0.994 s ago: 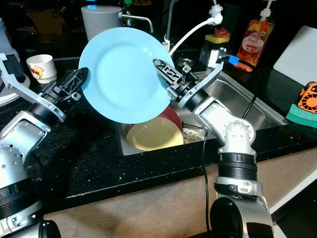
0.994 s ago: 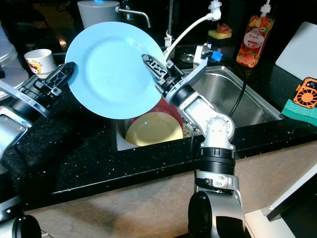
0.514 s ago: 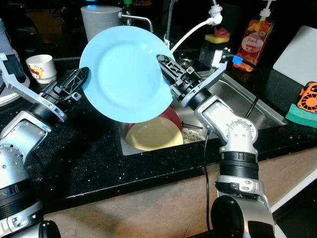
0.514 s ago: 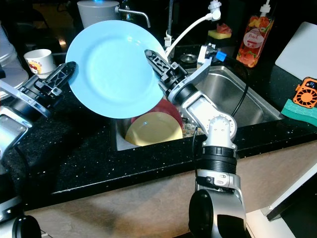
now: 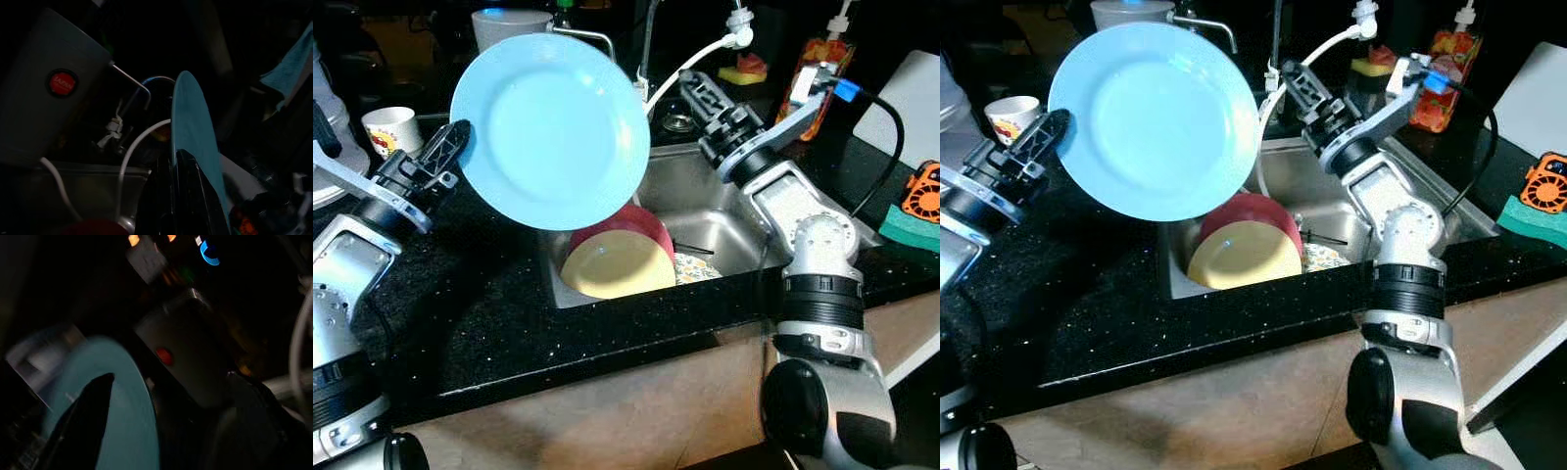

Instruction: Kitchen organization

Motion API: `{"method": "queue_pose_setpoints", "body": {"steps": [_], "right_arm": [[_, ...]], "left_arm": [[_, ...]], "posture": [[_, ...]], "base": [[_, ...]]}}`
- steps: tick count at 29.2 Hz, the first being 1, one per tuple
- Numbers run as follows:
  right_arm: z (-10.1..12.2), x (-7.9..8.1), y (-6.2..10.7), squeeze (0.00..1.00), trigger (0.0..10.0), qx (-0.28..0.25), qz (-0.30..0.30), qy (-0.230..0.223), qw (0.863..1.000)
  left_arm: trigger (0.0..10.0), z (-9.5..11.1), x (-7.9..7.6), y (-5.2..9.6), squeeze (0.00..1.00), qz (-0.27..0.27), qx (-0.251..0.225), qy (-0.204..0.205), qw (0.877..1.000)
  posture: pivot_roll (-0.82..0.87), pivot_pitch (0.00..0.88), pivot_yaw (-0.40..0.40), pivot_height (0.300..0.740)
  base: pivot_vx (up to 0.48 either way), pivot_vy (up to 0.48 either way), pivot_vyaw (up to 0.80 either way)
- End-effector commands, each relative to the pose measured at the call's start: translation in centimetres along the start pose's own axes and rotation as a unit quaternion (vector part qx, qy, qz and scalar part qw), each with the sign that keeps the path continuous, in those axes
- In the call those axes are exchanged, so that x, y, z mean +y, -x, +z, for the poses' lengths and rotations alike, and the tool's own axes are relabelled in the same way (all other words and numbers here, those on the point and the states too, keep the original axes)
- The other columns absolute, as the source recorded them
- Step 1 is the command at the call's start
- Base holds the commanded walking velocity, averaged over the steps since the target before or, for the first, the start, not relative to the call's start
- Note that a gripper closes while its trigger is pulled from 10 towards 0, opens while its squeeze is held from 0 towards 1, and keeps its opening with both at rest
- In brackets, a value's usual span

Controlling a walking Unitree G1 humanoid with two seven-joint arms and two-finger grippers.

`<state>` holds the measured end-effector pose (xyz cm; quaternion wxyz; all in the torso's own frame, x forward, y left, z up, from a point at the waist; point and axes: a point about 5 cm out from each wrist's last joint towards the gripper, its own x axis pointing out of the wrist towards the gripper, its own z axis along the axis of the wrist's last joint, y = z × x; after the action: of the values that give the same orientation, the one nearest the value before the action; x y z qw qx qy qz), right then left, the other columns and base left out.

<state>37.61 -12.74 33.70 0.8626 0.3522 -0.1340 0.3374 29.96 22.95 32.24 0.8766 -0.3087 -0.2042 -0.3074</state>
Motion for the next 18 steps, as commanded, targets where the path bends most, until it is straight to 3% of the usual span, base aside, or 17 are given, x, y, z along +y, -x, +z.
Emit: {"method": "queue_pose_setpoints", "body": {"steps": [1,5,12,13,18], "right_arm": [[-1.1,-0.2,0.1,0.0,10.0,0.024,-0.004,0.02,1.0],[-3.6,1.0,0.0,0.0,10.0,0.059,0.028,-0.008,0.998],[-4.0,1.9,-0.3,0.0,10.0,0.062,0.054,-0.033,0.996],[-4.1,2.2,-0.4,0.0,0.0,0.058,0.066,-0.051,0.995],[-3.9,2.5,-0.2,0.0,0.0,0.047,0.079,-0.077,0.993]], "left_arm": [[0.0,0.2,-0.4,0.1,0.0,-0.013,0.005,-0.001,1.0],[0.0,-0.4,-0.9,-0.1,0.0,-0.027,0.018,0.008,0.999],[0.0,-0.7,-1.0,-0.1,0.0,-0.031,0.024,0.012,0.999],[0.0,-0.8,-1.0,-0.1,0.0,-0.031,0.025,0.014,0.999],[0.0,-0.7,-0.9,0.0,0.0,-0.029,0.025,0.014,0.999]], "posture": [[0.04,0.108,0.007,0.74],[0.04,0.108,0.01,0.74],[0.04,0.108,0.01,0.74],[0.04,0.108,0.009,0.74],[0.04,0.108,0.007,0.74]], "base": [[0.0,0.0,0.0],[0.0,0.0,0.0],[0.0,0.0,0.0],[0.0,0.0,0.0],[0.0,0.0,0.0]]}}
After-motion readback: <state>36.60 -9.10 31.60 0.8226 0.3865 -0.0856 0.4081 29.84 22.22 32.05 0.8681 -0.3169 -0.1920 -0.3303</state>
